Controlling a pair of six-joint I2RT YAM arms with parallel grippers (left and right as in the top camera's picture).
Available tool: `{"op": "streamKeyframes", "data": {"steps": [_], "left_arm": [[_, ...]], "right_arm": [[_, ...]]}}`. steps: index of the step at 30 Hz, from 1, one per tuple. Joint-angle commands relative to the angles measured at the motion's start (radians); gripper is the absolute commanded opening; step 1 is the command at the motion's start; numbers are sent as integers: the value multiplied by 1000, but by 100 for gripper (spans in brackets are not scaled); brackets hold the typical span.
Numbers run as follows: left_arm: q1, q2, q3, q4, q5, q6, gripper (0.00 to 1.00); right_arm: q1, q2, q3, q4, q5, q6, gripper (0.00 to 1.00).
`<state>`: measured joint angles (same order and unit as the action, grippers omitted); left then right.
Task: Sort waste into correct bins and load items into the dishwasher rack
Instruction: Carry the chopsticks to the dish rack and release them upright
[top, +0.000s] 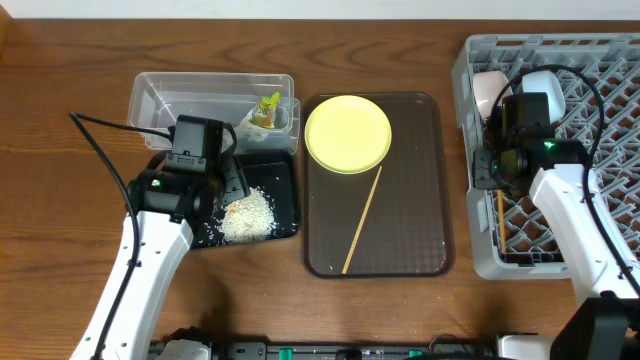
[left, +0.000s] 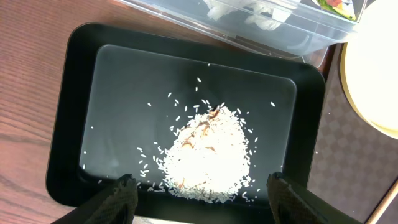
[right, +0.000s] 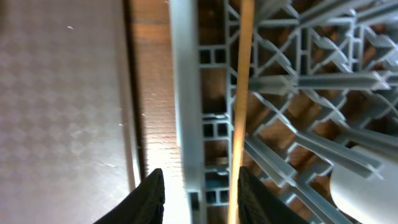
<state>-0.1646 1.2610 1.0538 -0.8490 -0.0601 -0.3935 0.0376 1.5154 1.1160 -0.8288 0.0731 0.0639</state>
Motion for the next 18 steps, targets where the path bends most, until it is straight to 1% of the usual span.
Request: {"op": "streamKeyframes", "data": {"steps": [1,4,6,10,14,18], "left_arm": [[5,6,-5,-3,-19,-9,70],[5,6,-5,-3,-19,-9,70],[5,6,-5,-3,-19,-10,70],[5,6,-5,-3,-19,-9,70],[5,6,-5,-3,-19,-9,70],[5,6,-5,-3,-19,-9,70]], "right_arm": [[42,-39,55,20,-87,60,38],[105,-50,59,58,-180,110,38],[164,-45,58,73,-197,152,39],[296,-16,58,76,-180,176,40],[424,56,57,77,-121,291,40],[520,152,56,81,-87,406,41]]}}
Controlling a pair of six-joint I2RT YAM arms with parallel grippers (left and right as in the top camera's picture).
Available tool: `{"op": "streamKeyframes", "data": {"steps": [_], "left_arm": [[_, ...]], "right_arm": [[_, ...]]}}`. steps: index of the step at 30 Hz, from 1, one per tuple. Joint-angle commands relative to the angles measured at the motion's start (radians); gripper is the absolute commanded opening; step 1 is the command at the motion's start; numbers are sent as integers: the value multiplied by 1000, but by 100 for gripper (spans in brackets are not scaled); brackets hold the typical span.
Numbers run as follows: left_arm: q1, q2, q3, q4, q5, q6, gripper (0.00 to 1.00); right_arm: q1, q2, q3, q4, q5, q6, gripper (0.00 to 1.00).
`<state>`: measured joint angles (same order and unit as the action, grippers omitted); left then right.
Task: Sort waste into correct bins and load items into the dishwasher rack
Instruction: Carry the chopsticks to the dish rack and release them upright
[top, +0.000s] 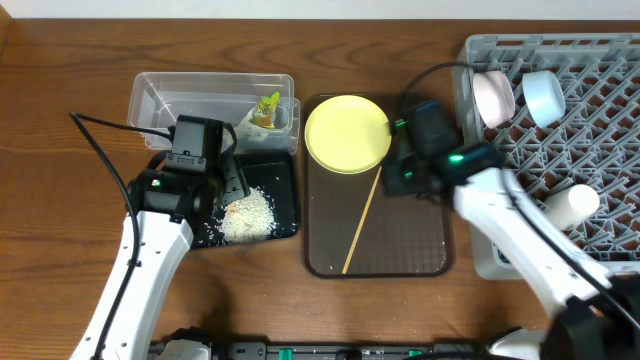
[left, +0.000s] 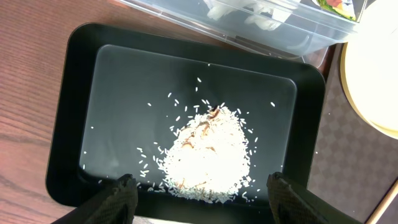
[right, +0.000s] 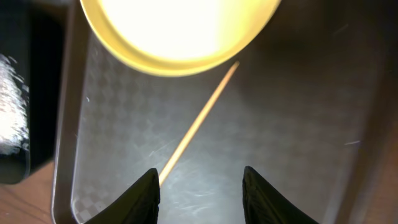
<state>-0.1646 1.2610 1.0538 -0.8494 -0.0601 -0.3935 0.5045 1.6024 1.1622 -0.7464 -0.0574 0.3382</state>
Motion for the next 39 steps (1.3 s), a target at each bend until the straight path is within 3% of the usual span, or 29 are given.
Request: {"op": "streamKeyframes", "data": {"steps": [1,8,16,21,27,32,39], "left_arm": [[5,6,-5,-3,-19,-9,70],[5,6,-5,-3,-19,-9,70],[5,6,-5,-3,-19,-9,70],[5,6,-5,-7,-19,-9,70],[5,6,-5,-7,-19,-9,70],[5,6,-5,-6,-19,-9,70],[5,6,-5,-6,-19,-9,70]], "right_arm": [[75,93,10,1,53,158,41],[158,263,10,22,81,272,37],[141,284,11,7,136,305,2],[72,199,12,-47,185,302,1],[-95,-10,27,-73,187,124,1],[-266,-180,41,-103,180,-122,1],[-468,-203,33,-139,177,-355,1]]}}
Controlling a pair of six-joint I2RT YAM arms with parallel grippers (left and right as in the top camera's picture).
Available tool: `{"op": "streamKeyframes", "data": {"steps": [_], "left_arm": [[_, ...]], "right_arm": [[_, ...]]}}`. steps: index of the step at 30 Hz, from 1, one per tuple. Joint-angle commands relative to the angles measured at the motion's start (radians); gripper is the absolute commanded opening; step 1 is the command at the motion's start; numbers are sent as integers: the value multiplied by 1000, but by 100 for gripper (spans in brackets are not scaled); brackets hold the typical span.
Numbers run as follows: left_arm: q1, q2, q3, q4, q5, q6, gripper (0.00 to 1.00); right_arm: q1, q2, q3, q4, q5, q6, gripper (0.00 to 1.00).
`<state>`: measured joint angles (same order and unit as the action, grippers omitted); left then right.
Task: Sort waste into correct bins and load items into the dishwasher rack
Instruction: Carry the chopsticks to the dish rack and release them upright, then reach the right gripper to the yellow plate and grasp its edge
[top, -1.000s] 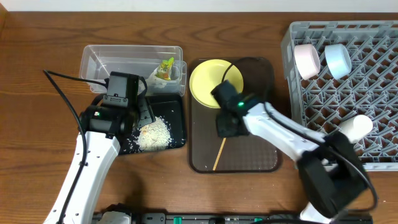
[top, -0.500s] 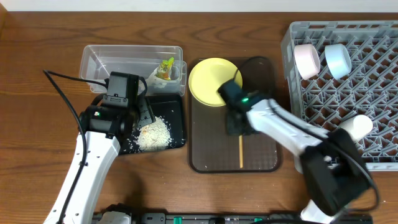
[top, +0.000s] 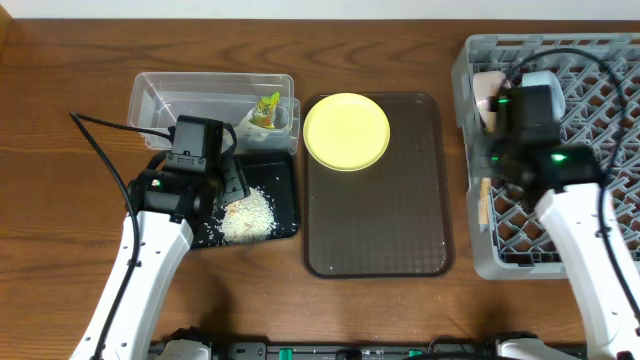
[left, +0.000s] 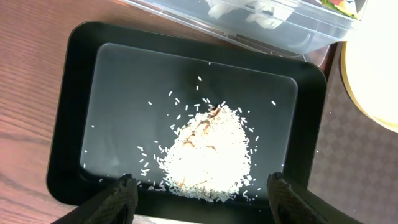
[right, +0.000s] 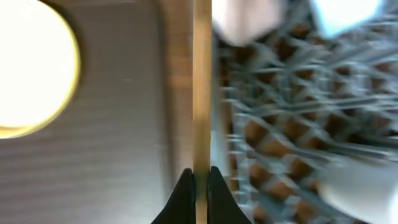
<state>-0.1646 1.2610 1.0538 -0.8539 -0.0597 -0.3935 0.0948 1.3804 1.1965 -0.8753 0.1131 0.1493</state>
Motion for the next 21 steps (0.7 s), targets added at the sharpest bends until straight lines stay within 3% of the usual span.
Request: {"op": "streamKeyframes", "data": {"steps": [1,8,11,21], "left_arm": [[5,6,-5,-2,-19,-9,70],[5,6,-5,-2,-19,-9,70],[5,6,-5,-2,-19,-9,70],[5,6,-5,-2,-19,-9,70]], "right_arm": [[-73,27,-3,-12,6,-177,1],[-123,126,-3,4,-5,-185,4],[-112,142,-3,25,-27,-184,40],[-4,65,57,235,-196,-84,40]]}}
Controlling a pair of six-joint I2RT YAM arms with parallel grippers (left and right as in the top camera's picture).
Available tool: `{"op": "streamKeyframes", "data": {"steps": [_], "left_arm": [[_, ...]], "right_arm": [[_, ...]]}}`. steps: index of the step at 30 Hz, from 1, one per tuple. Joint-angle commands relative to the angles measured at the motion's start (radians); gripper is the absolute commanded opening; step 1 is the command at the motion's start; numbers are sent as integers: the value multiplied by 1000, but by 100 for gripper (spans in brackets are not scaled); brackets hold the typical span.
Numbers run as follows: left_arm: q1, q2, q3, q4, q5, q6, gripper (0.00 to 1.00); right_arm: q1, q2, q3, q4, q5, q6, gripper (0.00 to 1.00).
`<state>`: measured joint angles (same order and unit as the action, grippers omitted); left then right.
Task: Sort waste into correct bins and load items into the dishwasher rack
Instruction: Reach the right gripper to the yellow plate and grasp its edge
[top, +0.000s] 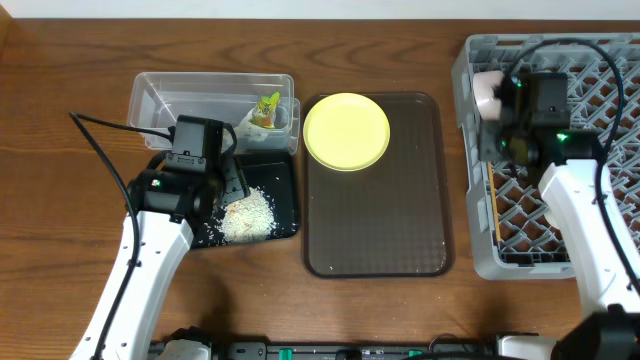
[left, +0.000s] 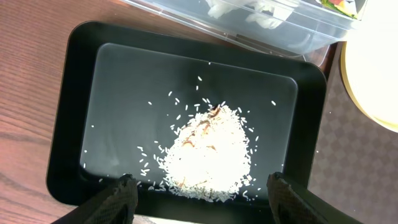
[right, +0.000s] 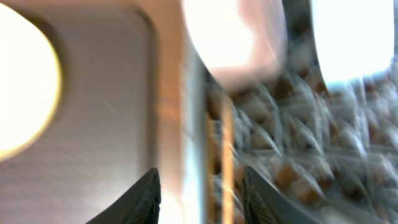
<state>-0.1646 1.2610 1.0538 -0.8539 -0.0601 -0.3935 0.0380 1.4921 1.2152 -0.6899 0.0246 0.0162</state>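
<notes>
My right gripper (right: 199, 170) stands open over the left edge of the grey dishwasher rack (top: 600, 60). A wooden chopstick (right: 227, 168) lies blurred in the rack between its fingers, free of both. A pink cup (right: 236, 37) and a pale blue cup (right: 348, 37) sit in the rack's far corner. The yellow plate (top: 347, 132) rests on the brown tray (top: 380, 230). My left gripper (left: 200, 180) hangs open above the rice pile (left: 208, 155) in the black tray (left: 74, 93).
A clear plastic bin (top: 190, 95) with a crumpled wrapper (top: 266, 108) and white scraps stands behind the black tray. Bare wooden table (top: 60, 200) lies left of the trays and along the front edge.
My right gripper was shut on the chopstick at the rack's left edge; now it is open and the chopstick lies in the rack. The left arm has not moved.
First my right gripper was open over the rack, where one chopstick lay, with another on the brown tray. Then it hung open over that tray chopstick. Later it held the chopstick at the rack's edge, and now the chopstick is released in the rack.
</notes>
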Motion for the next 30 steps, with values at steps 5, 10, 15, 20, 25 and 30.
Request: {"op": "streamKeyframes", "data": {"steps": [5,10,15,20,25,30], "left_arm": [[5,6,-5,-2,-19,-9,70],[5,6,-5,-2,-19,-9,70],[5,6,-5,-2,-19,-9,70],[5,6,-5,-3,-19,-9,70],[5,6,-5,-3,-19,-9,70],[5,6,-5,-3,-19,-9,70]], "right_arm": [[159,-13,35,114,-116,103,38],[254,107,31,130,-33,235,37],[312,271,31,164,-33,367,36],[355,414,31,253,-31,467,30],[369,502,31,314,-28,536,22],[368,523,31,311,-21,555,1]]}}
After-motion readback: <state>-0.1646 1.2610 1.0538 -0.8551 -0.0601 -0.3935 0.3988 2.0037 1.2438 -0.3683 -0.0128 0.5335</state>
